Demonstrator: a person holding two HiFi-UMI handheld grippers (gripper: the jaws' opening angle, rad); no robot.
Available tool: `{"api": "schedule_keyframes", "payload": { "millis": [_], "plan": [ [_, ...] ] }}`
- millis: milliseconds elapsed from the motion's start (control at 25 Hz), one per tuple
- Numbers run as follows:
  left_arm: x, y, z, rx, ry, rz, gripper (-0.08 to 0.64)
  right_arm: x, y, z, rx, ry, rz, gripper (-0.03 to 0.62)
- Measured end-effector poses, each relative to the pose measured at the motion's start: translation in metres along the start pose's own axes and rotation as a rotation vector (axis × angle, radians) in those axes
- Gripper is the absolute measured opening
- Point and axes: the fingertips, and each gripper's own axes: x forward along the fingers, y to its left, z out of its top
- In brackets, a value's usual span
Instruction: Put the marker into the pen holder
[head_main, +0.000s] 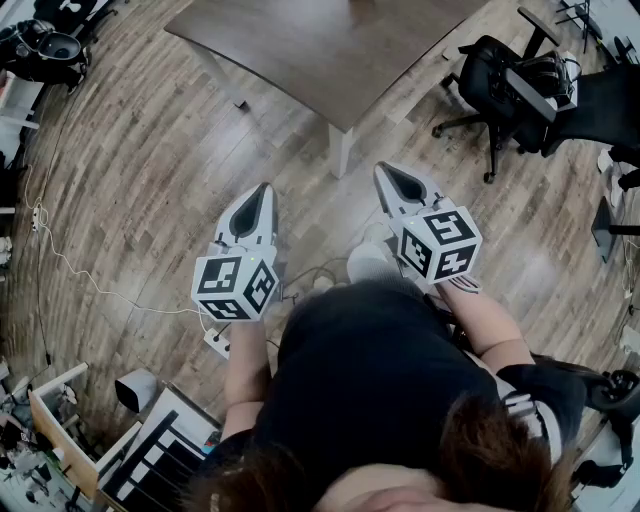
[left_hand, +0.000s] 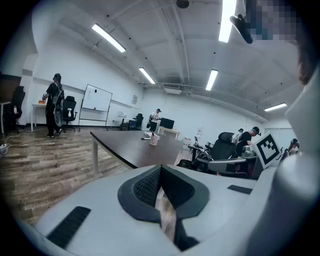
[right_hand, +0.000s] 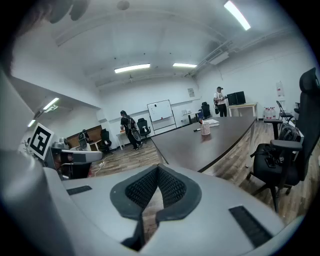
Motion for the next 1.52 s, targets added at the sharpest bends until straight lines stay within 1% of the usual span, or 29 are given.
{"api": "schedule_keyframes", "payload": {
  "millis": [120, 240, 360, 480, 600, 760, 880, 1000, 1080, 1240, 1440, 1520],
  "plan": [
    [0.018, 0.002, 0.003, -0.019, 0.000, -0.010, 0.026, 0.007, -0.011, 0.003, 0.020, -0.003, 0.009, 0.015],
    [0.040, -0.002, 0.006, -0.039, 0.001, -0.038, 0.026, 0.014, -0.027, 0.008, 0.035, 0.002, 0.007, 0.015],
    [0.066, -0.010, 0.012, -0.030, 0.010, -0.058, 0.027, 0.024, -0.048, 0.014, 0.043, 0.013, 0.005, 0.015],
    [0.089, -0.018, 0.022, -0.031, -0.005, -0.081, 0.028, 0.033, -0.069, 0.020, 0.066, 0.020, 0.004, 0.015],
    [0.108, -0.026, 0.030, -0.042, -0.008, -0.099, 0.028, 0.038, -0.085, 0.028, 0.092, 0.017, 0.030, 0.015],
    [0.137, -0.039, 0.033, -0.021, 0.017, -0.099, 0.028, 0.046, -0.114, 0.036, 0.085, 0.019, 0.053, 0.015],
    [0.157, -0.046, 0.033, -0.012, 0.038, -0.091, 0.028, 0.051, -0.131, 0.040, 0.097, 0.031, 0.075, 0.015],
    [0.178, -0.050, 0.041, 0.000, 0.033, -0.084, 0.028, 0.056, -0.145, 0.048, 0.068, 0.025, 0.093, 0.015],
    [0.189, -0.052, 0.046, 0.001, 0.030, -0.086, 0.028, 0.058, -0.154, 0.051, 0.056, 0.023, 0.092, 0.015],
    [0.206, -0.054, 0.054, -0.010, 0.068, -0.111, 0.028, 0.056, -0.161, 0.053, 0.079, 0.018, 0.078, 0.015],
    [0.245, -0.055, 0.068, 0.048, 0.103, -0.151, 0.028, 0.066, -0.178, 0.061, 0.084, 0.014, 0.047, 0.015],
    [0.259, -0.052, 0.070, 0.055, 0.106, -0.171, 0.028, 0.075, -0.184, 0.063, 0.075, 0.024, 0.040, 0.015]
  ]
}}
